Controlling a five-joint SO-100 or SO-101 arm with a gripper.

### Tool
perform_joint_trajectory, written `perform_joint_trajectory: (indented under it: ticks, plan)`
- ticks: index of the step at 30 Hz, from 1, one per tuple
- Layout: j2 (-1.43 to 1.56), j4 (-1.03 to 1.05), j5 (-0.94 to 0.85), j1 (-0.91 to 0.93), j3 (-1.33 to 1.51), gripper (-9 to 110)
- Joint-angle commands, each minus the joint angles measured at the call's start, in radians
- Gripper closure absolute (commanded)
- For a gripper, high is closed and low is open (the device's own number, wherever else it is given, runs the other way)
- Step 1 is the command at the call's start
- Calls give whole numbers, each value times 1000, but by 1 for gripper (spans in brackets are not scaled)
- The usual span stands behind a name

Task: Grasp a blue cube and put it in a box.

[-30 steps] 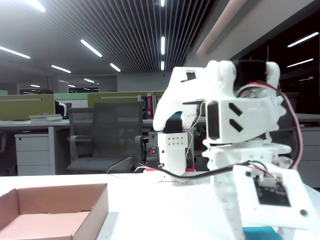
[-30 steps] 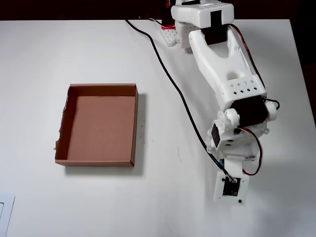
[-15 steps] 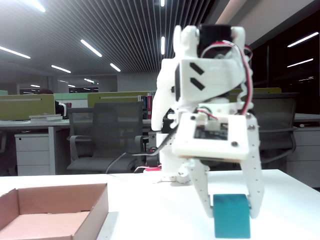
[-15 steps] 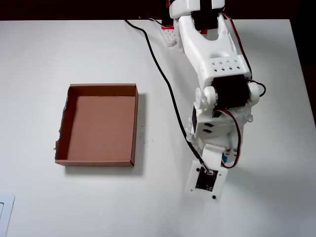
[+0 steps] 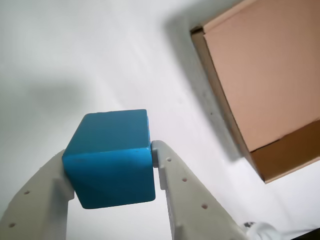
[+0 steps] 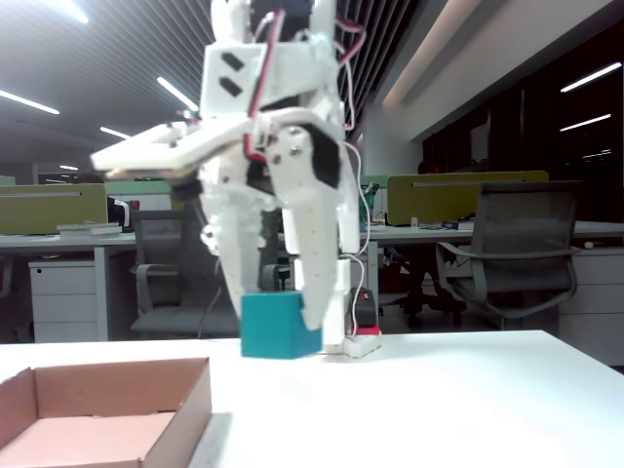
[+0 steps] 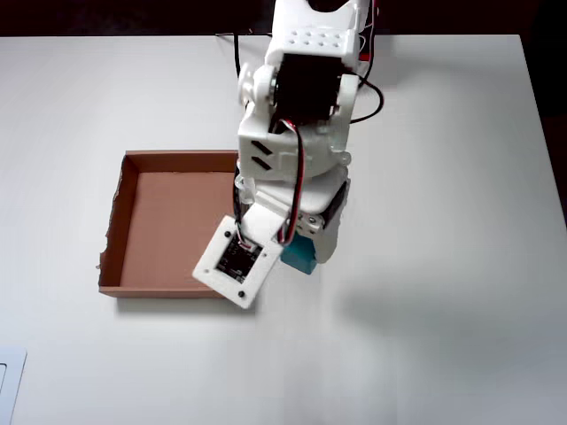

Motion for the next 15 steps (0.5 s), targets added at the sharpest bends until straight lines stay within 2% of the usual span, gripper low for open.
perform_joint_trajectory:
  ticks: [1,15]
  plan:
    - [78,20,2,67,-6,87]
    - [43,48,-11,382,-2,87]
